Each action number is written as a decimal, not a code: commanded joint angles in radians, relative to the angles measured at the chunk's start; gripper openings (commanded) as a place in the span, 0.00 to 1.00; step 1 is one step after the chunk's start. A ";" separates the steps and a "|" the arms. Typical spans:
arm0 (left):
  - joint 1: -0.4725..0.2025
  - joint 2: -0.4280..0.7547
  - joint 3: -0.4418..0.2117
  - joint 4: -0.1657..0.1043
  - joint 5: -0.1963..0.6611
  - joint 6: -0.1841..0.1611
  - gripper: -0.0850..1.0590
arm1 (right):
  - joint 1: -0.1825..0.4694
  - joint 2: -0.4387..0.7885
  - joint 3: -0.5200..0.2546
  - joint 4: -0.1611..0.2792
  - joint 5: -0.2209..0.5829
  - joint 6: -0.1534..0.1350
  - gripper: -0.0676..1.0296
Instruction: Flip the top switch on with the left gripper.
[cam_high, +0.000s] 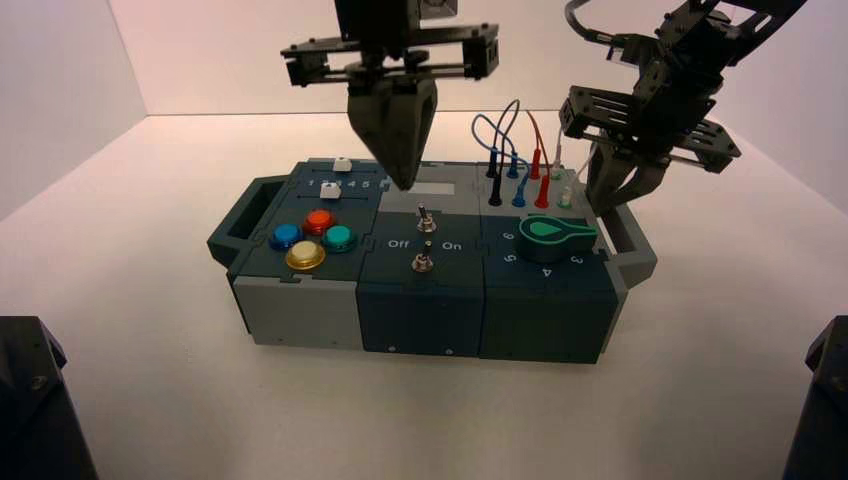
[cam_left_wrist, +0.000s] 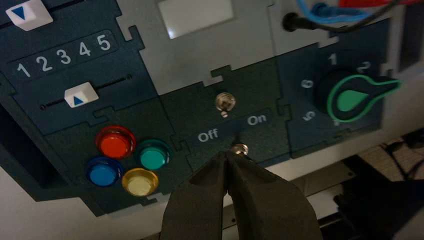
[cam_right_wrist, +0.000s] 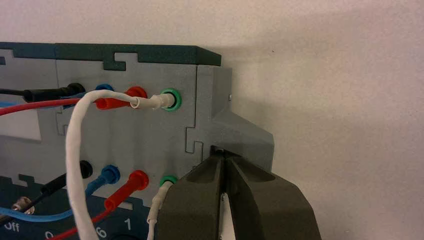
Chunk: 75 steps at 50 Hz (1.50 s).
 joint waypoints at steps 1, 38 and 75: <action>-0.002 0.003 -0.009 0.017 -0.006 0.000 0.05 | 0.051 0.031 -0.005 0.000 -0.018 -0.020 0.04; 0.011 0.080 -0.035 0.086 -0.031 0.017 0.05 | 0.051 0.029 -0.003 0.000 -0.020 -0.020 0.04; 0.005 0.115 -0.058 0.077 -0.015 0.037 0.05 | 0.051 0.031 -0.005 0.000 -0.021 -0.017 0.04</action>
